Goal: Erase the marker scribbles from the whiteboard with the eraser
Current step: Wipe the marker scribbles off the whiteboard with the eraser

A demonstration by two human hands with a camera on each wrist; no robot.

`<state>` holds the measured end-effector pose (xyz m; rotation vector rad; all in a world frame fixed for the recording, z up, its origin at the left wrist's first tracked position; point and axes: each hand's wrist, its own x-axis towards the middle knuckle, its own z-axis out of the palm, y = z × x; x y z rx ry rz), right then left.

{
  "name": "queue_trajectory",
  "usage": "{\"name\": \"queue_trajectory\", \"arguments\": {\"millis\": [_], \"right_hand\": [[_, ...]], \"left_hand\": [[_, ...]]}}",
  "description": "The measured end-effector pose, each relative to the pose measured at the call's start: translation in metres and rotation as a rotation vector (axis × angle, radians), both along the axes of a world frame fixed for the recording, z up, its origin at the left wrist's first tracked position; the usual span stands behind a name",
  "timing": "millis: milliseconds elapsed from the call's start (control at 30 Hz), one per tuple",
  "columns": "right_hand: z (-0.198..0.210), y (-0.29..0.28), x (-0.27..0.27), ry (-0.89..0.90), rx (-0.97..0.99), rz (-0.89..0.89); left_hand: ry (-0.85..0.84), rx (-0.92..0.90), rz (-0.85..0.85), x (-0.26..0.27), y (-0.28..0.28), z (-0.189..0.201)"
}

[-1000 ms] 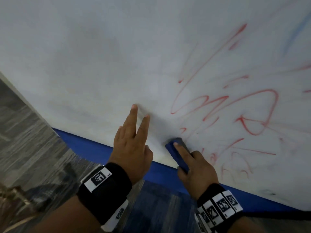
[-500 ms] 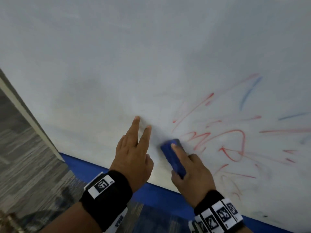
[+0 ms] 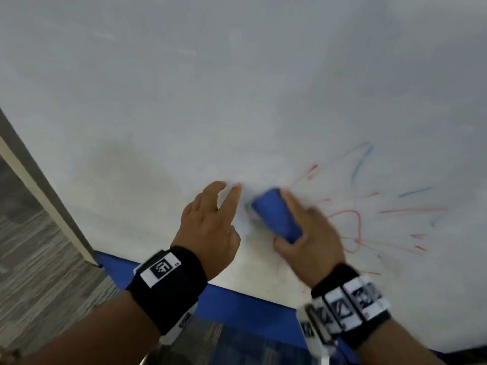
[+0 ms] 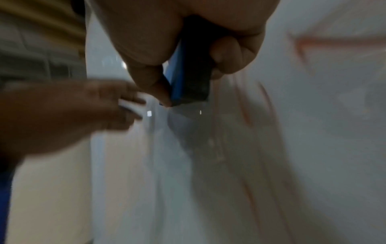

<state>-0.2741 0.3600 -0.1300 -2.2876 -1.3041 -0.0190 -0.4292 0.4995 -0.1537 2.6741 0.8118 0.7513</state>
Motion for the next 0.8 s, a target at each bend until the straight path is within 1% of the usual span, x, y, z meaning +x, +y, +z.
{"name": "queue_trajectory", "arguments": {"millis": [67,100,133,167,200,300,333,367,400,467,533,600,667,733,800], "right_hand": [[0.040,0.011,0.008,-0.066,0.238,-0.062],[0.049,0.013,0.010,-0.076,0.334,-0.090],[0.051,0.014,0.007,-0.065,0.390,-0.111],[0.044,0.012,0.002,-0.046,0.392,-0.133],[0.028,0.008,-0.003,-0.010,0.340,-0.154],[-0.025,-0.014,-0.017,0.144,0.034,-0.160],[-0.033,-0.020,-0.017,0.183,-0.018,-0.176],[-0.031,-0.023,-0.017,0.210,-0.009,-0.186],[-0.023,-0.023,-0.015,0.211,0.046,-0.181],[0.007,-0.020,-0.008,0.164,0.216,-0.178],[0.039,-0.015,0.001,0.103,0.383,-0.228],[0.050,-0.013,0.005,0.084,0.495,-0.283],[0.041,-0.014,-0.004,0.148,0.504,-0.311],[0.019,-0.016,-0.017,0.239,0.416,-0.294],[-0.006,-0.015,-0.026,0.324,0.346,-0.276]], "left_hand": [[-0.036,0.053,-0.011,0.004,0.002,0.018],[-0.050,0.075,-0.017,0.007,0.003,0.027],[-0.066,0.091,-0.024,0.009,0.004,0.034],[-0.085,0.101,-0.034,0.010,0.005,0.041],[-0.103,0.109,-0.044,0.011,0.006,0.045],[-0.115,0.142,-0.069,0.010,0.009,0.053],[-0.109,0.154,-0.079,0.008,0.011,0.053],[-0.102,0.163,-0.088,0.007,0.013,0.053],[-0.093,0.168,-0.097,0.006,0.015,0.053],[-0.079,0.160,-0.111,0.005,0.017,0.056],[-0.067,0.149,-0.122,0.006,0.018,0.062],[-0.066,0.133,-0.146,0.008,0.018,0.069],[-0.065,0.113,-0.194,0.010,0.016,0.073],[-0.049,0.045,-0.261,0.012,0.008,0.074],[0.008,-0.159,-0.315,0.016,-0.004,0.071]]}}
